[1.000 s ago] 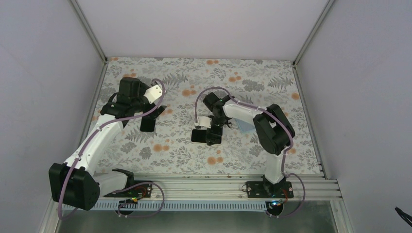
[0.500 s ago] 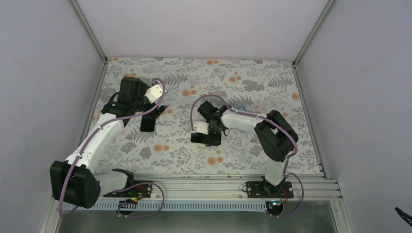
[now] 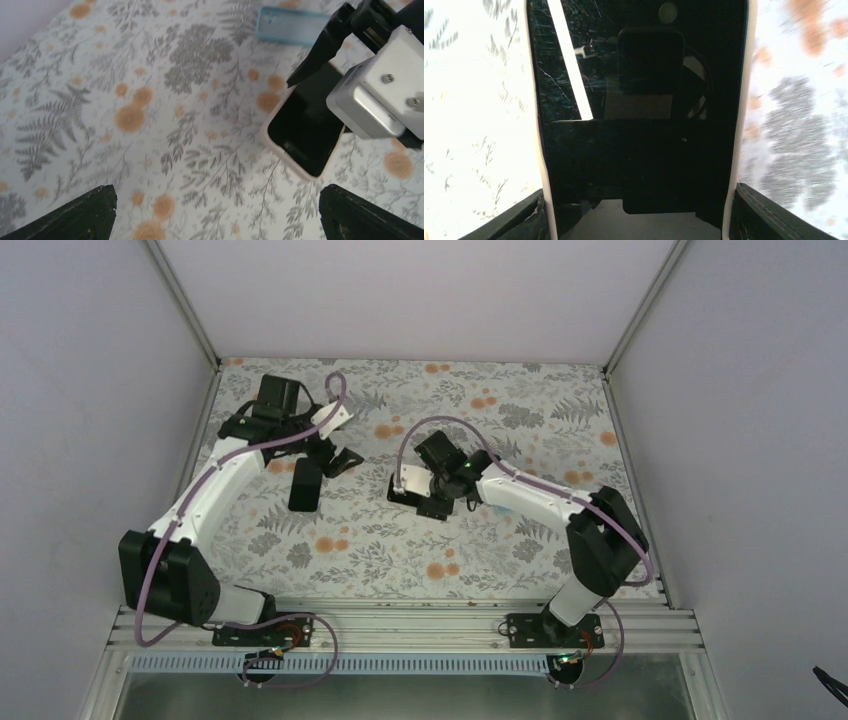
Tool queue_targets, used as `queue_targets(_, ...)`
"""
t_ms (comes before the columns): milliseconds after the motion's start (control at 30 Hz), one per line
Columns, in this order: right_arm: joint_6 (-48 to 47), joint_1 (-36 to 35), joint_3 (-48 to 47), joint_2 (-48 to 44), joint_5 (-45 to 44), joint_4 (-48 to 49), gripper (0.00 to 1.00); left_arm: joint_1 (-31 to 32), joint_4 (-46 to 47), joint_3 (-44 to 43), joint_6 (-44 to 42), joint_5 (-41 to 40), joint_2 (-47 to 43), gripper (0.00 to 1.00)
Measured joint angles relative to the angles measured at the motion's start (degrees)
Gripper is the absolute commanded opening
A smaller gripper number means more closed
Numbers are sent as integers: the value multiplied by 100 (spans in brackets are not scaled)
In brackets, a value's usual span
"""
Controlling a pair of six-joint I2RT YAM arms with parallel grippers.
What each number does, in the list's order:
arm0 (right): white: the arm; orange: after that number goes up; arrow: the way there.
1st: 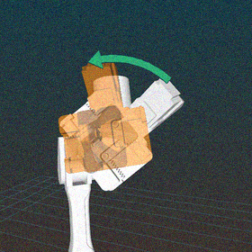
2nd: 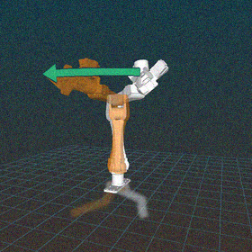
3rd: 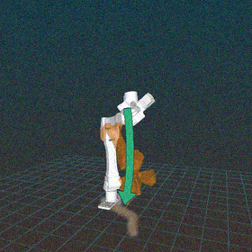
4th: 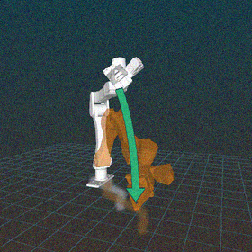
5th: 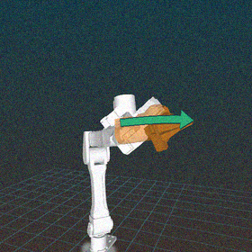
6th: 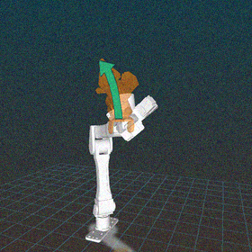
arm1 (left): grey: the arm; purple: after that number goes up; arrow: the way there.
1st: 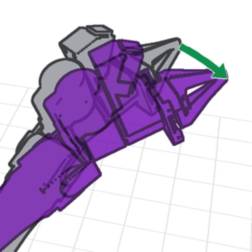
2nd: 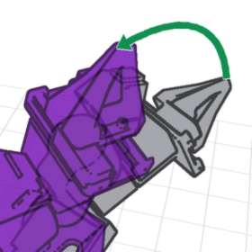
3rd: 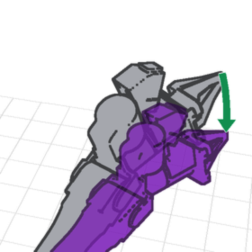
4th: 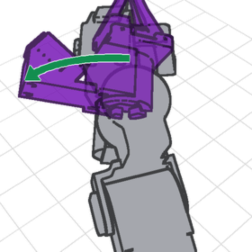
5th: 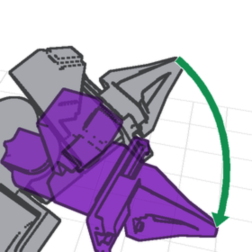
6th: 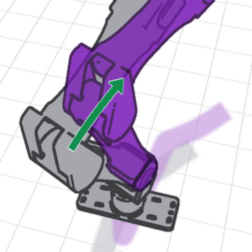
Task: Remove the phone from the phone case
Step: Pick up the phone at the center of the board.
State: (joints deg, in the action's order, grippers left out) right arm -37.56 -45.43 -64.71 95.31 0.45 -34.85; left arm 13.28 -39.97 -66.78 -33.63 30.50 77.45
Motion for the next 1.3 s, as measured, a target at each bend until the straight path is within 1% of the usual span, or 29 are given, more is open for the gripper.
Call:
queue_targets(133, 15, 0, -424, -282, -170, 144, 58, 0, -472, -855, 37, 575, 555, 100)
queue_targets(233, 20, 0, -647, -348, -278, 304, 59, 0, -734, -1283, 144, 903, 868, 100)
queue_targets(467, 11, -39, -737, -361, -658, 647, 59, 0, -1598, -2371, 278, 1580, 1770, 100)
queue_targets(567, 7, -70, -765, -389, -782, 785, 59, 0, -1873, -2656, 313, 1808, 2031, 100)
queue_targets(733, 9, -96, -916, -494, -966, 1023, 60, 0, -2072, -2739, 444, 1947, 2218, 98)
queue_targets(767, 9, -107, -920, -522, -1001, 1080, 60, 0, -2085, -2739, 470, 1956, 2245, 95)
queue_targets(833, -17, -140, -920, -573, -1060, 1174, 60, 0, -2116, -2739, 535, 1996, 2299, 86)
queue_targets(967, -66, -186, -944, -579, -1176, 1272, 60, 0, -2223, -2824, 645, 2184, 2420, 74)
queue_targets(1033, -98, -219, -953, -579, -1222, 1318, 60, 2, -2291, -2968, 669, 2308, 2514, 64)
queue_targets(1133, -136, -219, -964, -579, -1309, 1375, 60, 11, -2376, -3152, 721, 2468, 2632, 41)
queue_targets(1300, -170, -219, -970, -579, -1408, 1460, 60, 31, -2551, -3206, 697, 2717, 2699, 21)
